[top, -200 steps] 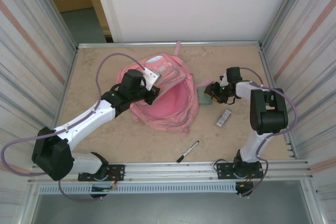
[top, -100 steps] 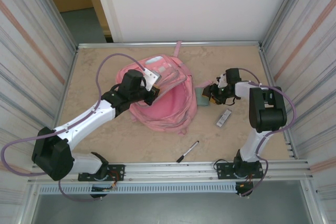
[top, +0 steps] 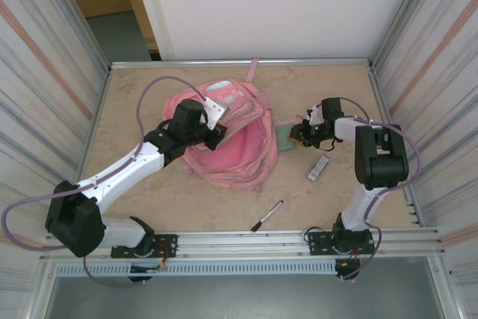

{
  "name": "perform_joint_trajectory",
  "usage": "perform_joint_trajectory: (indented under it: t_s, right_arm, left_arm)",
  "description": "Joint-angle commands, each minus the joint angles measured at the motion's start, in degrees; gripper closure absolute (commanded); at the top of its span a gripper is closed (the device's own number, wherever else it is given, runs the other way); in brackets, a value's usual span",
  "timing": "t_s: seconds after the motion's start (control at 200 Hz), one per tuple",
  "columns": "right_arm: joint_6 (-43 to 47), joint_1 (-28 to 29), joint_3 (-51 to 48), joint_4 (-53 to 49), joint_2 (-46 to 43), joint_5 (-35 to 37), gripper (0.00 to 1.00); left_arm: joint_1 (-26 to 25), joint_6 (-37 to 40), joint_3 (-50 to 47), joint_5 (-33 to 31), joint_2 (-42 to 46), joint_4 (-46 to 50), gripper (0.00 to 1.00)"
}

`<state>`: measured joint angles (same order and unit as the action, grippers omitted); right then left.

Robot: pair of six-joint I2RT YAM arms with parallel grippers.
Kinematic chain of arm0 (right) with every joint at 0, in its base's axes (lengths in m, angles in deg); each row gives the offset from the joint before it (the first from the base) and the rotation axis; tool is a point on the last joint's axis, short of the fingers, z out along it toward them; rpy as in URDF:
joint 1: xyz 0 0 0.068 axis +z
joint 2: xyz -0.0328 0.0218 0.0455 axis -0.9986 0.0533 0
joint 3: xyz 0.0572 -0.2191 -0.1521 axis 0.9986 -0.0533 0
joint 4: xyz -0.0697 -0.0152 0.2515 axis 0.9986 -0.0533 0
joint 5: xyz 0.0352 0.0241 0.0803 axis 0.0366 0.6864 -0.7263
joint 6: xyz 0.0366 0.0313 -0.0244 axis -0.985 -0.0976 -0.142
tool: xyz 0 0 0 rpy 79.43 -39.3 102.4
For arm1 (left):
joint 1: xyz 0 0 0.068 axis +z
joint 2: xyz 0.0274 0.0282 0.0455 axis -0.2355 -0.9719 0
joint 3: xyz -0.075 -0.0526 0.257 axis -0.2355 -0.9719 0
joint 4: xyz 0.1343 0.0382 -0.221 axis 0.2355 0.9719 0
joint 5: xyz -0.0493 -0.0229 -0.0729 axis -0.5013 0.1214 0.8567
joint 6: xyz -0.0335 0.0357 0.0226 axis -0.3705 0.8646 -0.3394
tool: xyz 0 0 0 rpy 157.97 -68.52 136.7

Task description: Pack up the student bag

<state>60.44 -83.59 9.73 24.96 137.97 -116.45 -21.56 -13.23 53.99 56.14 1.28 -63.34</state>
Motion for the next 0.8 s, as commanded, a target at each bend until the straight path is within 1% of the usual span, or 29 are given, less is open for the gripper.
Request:
perform_joint_trajectory:
  t_s: [0.0, 0.115, 0.205, 0.311, 0.411, 0.486, 0.576, 0.656, 0.702, 0.792]
  right_arm:
    - [-1.97, 0.15, -1.55, -3.33, -4.91, 0.32, 0.87]
    - [-2.97, -0.71, -3.21, -5.74, -10.49, 3.04, 0.92]
    - [-3.12, -0.8, -4.54, -7.75, -14.76, 5.58, 0.94]
    - [-3.51, -0.98, -5.2, -10.85, -19.44, 6.4, 0.94]
    - [-4.61, 0.0, -5.29, -13.74, -24.68, 6.28, 0.93]
    - [-5.17, 2.65, -3.44, -17.1, -27.45, 4.85, 0.91]
    - [-9.11, 7.48, -2.12, -17.71, -29.47, 3.32, 0.9]
    - [-15.94, 12.65, -2.06, -13.35, -29.52, 2.53, 0.9]
    - [-20.19, 15.26, -1.82, -10.09, -28.61, 2.24, 0.88]
    - [-28.26, 19.53, -1.84, -3.07, -26.67, 3.66, 0.87]
  left_arm:
    - [0.55, 0.12, 2.94, 1.01, 0.93, -1.81, 1.0]
    - [0.52, -0.25, 3.18, 1.48, 1.04, -2.03, 1.0]
    - [0.53, -0.62, 3.9, 1.68, 1.06, -1.98, 1.0]
    - [0.53, -2.34, 4.46, 0.92, 1.51, -1.77, 1.0]
    - [0.55, -4.92, 4.51, 0.12, 2.11, -1.92, 1.0]
    - [0.54, -7.98, 3.72, -0.08, 3.04, -2.44, 1.0]
    - [0.55, -12.18, 2.23, -0.02, 4.14, -4.27, 1.0]
    - [0.53, -16.71, 1.87, -0.04, 4.91, -5.07, 1.0]
    - [0.46, -19.12, 1.78, 0.37, 5.32, -5.89, 1.0]
    - [0.05, -21.29, 1.99, 1.65, 5.89, -8.1, 1.0]
